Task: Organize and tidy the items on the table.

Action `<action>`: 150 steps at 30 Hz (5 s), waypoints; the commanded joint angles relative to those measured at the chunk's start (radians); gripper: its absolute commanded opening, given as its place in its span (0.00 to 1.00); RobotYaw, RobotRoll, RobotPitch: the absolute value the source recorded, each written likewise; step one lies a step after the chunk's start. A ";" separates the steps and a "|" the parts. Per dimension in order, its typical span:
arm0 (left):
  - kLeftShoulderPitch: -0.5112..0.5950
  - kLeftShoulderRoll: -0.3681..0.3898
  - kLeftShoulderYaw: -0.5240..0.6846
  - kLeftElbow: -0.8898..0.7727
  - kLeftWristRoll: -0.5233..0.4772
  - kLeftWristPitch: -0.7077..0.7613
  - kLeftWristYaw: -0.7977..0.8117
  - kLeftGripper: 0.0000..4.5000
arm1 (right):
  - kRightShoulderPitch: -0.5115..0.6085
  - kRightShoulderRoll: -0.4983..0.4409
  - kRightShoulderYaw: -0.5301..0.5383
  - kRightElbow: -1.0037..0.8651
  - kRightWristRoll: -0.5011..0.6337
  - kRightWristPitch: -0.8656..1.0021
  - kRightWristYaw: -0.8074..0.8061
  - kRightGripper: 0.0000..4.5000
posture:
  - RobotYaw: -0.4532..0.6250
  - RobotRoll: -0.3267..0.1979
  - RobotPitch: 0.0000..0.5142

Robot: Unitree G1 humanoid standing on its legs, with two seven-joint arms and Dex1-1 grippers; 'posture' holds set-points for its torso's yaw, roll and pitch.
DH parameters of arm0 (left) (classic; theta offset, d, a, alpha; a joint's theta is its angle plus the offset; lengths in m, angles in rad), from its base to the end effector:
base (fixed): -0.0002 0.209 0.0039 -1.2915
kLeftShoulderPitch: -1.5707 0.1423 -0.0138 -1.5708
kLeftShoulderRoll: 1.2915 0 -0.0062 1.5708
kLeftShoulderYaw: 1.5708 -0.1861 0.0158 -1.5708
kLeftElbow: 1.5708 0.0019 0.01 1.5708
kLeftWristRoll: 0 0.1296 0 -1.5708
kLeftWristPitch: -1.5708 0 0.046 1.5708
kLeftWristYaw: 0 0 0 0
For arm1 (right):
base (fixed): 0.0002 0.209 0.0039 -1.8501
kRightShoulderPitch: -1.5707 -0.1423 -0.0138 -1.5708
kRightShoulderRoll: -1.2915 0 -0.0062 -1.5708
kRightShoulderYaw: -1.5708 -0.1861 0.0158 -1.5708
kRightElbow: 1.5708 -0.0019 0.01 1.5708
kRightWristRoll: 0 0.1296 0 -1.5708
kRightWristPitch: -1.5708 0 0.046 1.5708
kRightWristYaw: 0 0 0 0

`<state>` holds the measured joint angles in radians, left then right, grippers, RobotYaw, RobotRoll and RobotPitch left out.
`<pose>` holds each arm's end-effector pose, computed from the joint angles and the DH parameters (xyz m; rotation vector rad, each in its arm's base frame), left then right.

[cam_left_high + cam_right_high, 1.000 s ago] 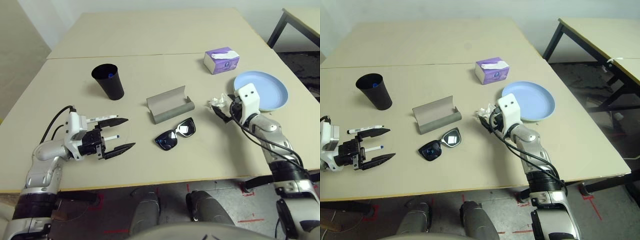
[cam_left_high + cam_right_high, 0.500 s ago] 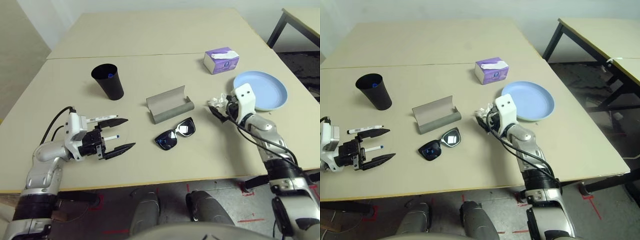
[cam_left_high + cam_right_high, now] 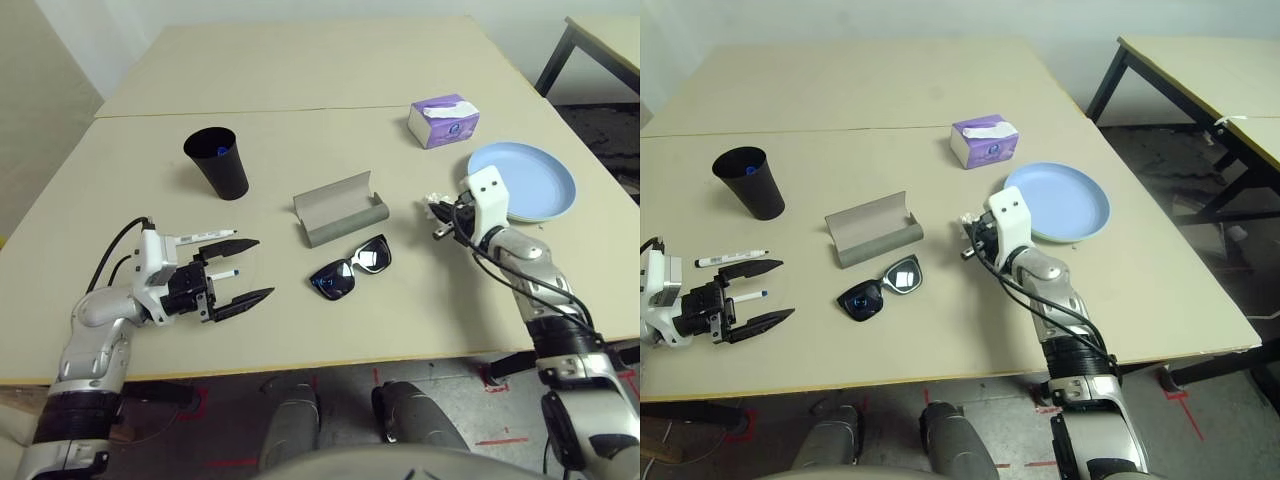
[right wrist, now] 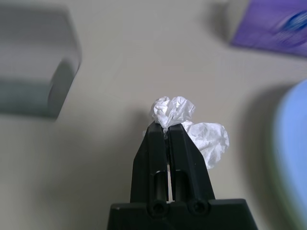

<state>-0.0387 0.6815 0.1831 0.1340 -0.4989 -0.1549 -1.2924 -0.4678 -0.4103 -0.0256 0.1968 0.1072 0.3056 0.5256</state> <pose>0.1959 0.3084 0.1052 0.2676 -0.0378 -1.0794 0.2800 -0.2179 0.1210 -0.2674 0.0956 0.4654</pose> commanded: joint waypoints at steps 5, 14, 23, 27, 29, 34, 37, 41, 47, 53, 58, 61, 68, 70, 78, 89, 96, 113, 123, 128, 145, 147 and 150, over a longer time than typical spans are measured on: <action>-0.011 -0.013 -0.018 0.035 0.020 -0.017 -0.010 1.00 | -0.117 -0.072 -0.082 -0.057 0.022 0.087 -0.044 0.01 | 0.37 0.62 0.22; -0.007 -0.027 -0.016 0.023 0.025 -0.020 0.002 1.00 | -0.139 -0.141 -0.092 0.139 -0.070 0.082 -0.170 0.01 | 0.39 0.62 0.22; 0.015 -0.022 -0.006 0.012 0.019 -0.022 0.013 1.00 | -0.172 -0.126 -0.090 0.170 -0.065 0.085 -0.188 0.30 | 0.39 0.62 0.22; 0.015 -0.024 -0.010 0.008 0.019 -0.020 0.016 1.00 | -0.161 -0.139 -0.094 0.157 -0.067 0.092 -0.184 0.63 | 0.39 0.62 0.22; 0.013 -0.024 -0.012 0.008 0.020 -0.018 0.016 1.00 | -0.150 -0.151 -0.101 0.140 -0.067 0.102 -0.182 0.78 | 0.38 0.62 0.22; 0.001 -0.024 -0.020 0.003 0.020 -0.008 0.016 1.00 | -0.110 -0.175 -0.119 0.100 -0.062 0.129 -0.186 1.00 | 0.37 0.62 0.21; -0.005 -0.023 -0.024 0.002 0.021 -0.004 0.014 1.00 | -0.083 -0.175 -0.128 0.061 -0.055 0.149 -0.180 1.00 | 0.37 0.62 0.21; -0.012 -0.015 -0.018 0.011 0.020 -0.001 0.005 1.00 | -0.027 -0.186 -0.151 -0.092 0.012 0.235 -0.114 1.00 | 0.37 0.62 0.21; -0.017 0.023 0.000 -0.009 -0.010 0.035 -0.025 1.00 | 0.071 -0.277 -0.107 -0.491 0.105 0.495 0.008 1.00 | 0.36 0.62 0.23; -0.022 0.064 0.008 0.044 -0.008 0.018 -0.080 1.00 | -0.015 -0.393 0.039 -0.762 0.231 0.771 0.129 1.00 | 0.35 0.62 0.24; -0.031 0.061 0.005 0.054 0.000 0.016 -0.078 1.00 | -0.289 -0.441 0.369 -0.802 0.177 0.770 0.248 1.00 | 0.35 0.62 0.24; -0.035 0.054 -0.001 0.050 0.004 0.019 -0.070 1.00 | -0.402 -0.439 0.550 -0.771 0.098 0.653 0.345 1.00 | 0.35 0.62 0.24; -0.020 0.052 0.017 0.048 0.005 0.010 -0.046 1.00 | -0.529 -0.268 0.803 -0.592 -0.057 0.472 0.481 1.00 | 0.38 0.62 0.24; -0.006 0.052 0.023 0.039 0.002 0.009 -0.039 1.00 | -0.525 -0.239 0.830 -0.571 -0.086 0.450 0.499 1.00 | 0.39 0.62 0.24; 0.032 0.042 0.025 0.002 0.000 0.010 -0.012 1.00 | -0.462 -0.172 0.870 -0.485 -0.168 0.411 0.535 1.00 | 0.40 0.62 0.25; 0.021 0.027 0.018 0.034 0.002 -0.013 -0.019 1.00 | -0.430 -0.129 0.883 -0.341 -0.293 0.249 0.545 1.00 | 0.38 0.62 0.25; 0.041 0.018 0.016 0.033 0.006 -0.032 -0.022 1.00 | -0.413 -0.086 0.866 -0.257 -0.349 0.143 0.565 1.00 | 0.40 0.62 0.26; 0.057 0.005 0.011 0.017 0.005 -0.034 -0.012 1.00 | -0.368 -0.091 0.826 -0.257 -0.417 0.070 0.638 1.00 | 0.40 0.62 0.24; 0.069 -0.004 0.001 -0.017 0.005 -0.021 0.007 1.00 | -0.354 -0.062 0.801 -0.261 -0.430 0.082 0.656 0.71 | 0.41 0.62 0.24; 0.073 -0.006 -0.002 -0.038 0.002 -0.012 0.019 1.00 | -0.345 -0.058 0.795 -0.268 -0.434 0.081 0.665 0.31 | 0.41 0.62 0.24; 0.060 -0.016 -0.009 -0.042 -0.001 0.000 0.040 1.00 | -0.372 -0.076 0.760 -0.274 -0.463 0.083 0.705 0.04 | 0.40 0.62 0.25; 0.061 -0.018 -0.009 -0.035 0.001 -0.003 0.040 1.00 | -0.406 -0.065 0.747 -0.252 -0.466 0.084 0.702 0.04 | 0.40 0.62 0.25; 0.065 -0.024 -0.011 -0.029 0.006 -0.008 0.042 1.00 | -0.463 -0.049 0.732 -0.208 -0.468 0.077 0.703 0.04 | 0.40 0.62 0.24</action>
<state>0.0197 0.6640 0.1800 0.0908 -0.5075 -0.1533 -1.2458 -0.9082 -0.4708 0.7268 -0.0267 -0.3556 0.3880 1.2242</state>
